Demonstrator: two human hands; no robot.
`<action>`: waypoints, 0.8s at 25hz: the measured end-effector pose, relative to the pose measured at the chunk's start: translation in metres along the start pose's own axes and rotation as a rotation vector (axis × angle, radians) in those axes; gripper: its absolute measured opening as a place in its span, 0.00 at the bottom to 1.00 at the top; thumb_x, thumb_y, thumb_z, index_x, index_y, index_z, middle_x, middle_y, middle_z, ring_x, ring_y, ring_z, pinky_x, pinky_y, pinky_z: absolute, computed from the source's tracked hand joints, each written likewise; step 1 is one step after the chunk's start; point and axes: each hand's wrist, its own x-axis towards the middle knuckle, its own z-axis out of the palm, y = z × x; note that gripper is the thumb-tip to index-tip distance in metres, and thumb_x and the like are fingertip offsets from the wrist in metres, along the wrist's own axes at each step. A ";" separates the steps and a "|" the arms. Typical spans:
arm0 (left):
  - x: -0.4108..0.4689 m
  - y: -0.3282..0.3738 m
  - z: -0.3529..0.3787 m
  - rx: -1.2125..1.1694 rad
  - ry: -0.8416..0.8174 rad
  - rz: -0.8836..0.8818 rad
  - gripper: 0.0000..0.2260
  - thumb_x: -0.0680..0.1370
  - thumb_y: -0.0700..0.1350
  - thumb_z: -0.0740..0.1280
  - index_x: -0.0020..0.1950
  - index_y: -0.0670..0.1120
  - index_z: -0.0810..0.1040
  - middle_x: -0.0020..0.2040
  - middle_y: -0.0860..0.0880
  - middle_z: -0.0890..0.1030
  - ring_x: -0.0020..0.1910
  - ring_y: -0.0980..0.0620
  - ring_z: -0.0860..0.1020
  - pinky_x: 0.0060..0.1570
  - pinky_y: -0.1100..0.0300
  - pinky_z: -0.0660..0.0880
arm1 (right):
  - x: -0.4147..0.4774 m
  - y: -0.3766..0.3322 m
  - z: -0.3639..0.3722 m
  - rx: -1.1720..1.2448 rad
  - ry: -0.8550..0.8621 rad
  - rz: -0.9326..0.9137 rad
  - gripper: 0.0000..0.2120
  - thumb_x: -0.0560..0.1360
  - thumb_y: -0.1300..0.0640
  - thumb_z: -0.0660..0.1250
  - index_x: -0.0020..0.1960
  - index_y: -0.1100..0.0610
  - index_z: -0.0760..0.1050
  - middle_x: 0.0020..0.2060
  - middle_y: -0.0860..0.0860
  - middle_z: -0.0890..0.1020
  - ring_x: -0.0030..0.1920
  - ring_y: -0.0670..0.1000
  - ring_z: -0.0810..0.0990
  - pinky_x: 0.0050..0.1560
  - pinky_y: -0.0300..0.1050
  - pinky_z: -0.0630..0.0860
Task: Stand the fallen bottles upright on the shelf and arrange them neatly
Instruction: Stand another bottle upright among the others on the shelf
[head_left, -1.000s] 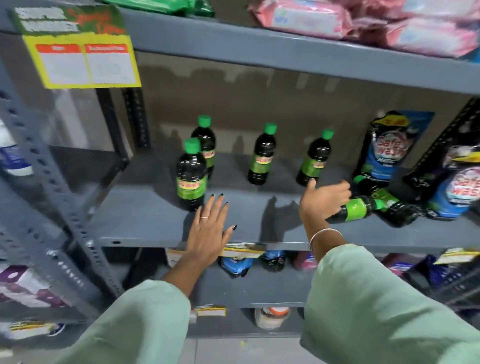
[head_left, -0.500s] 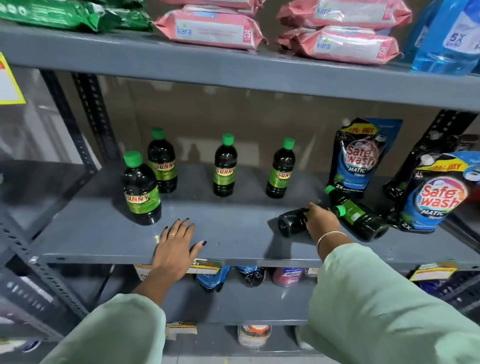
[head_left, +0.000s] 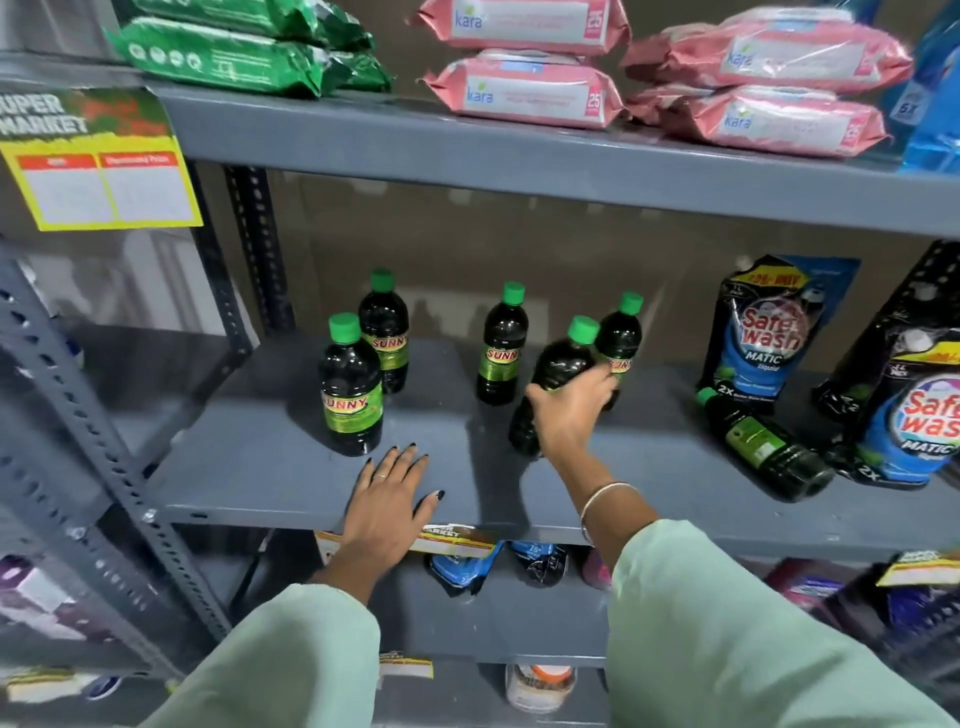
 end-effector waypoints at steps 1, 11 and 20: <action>0.000 0.000 0.001 0.000 0.001 0.005 0.34 0.71 0.62 0.37 0.73 0.49 0.56 0.75 0.49 0.59 0.74 0.49 0.55 0.72 0.49 0.51 | -0.008 -0.002 0.008 0.007 -0.030 -0.052 0.34 0.60 0.62 0.75 0.60 0.68 0.62 0.60 0.64 0.68 0.62 0.63 0.65 0.67 0.52 0.63; 0.002 -0.001 0.005 -0.011 0.025 -0.012 0.34 0.70 0.60 0.36 0.72 0.49 0.59 0.74 0.49 0.62 0.74 0.49 0.57 0.72 0.49 0.53 | -0.035 0.004 0.035 -0.034 -0.066 -0.127 0.37 0.62 0.59 0.77 0.63 0.65 0.61 0.59 0.61 0.68 0.63 0.59 0.65 0.65 0.50 0.65; 0.002 -0.003 0.010 -0.005 0.050 -0.029 0.32 0.71 0.60 0.40 0.71 0.49 0.62 0.73 0.49 0.65 0.72 0.48 0.61 0.71 0.48 0.57 | -0.045 0.028 0.037 0.153 -0.160 0.065 0.28 0.62 0.62 0.76 0.57 0.62 0.66 0.53 0.58 0.74 0.58 0.58 0.72 0.56 0.50 0.70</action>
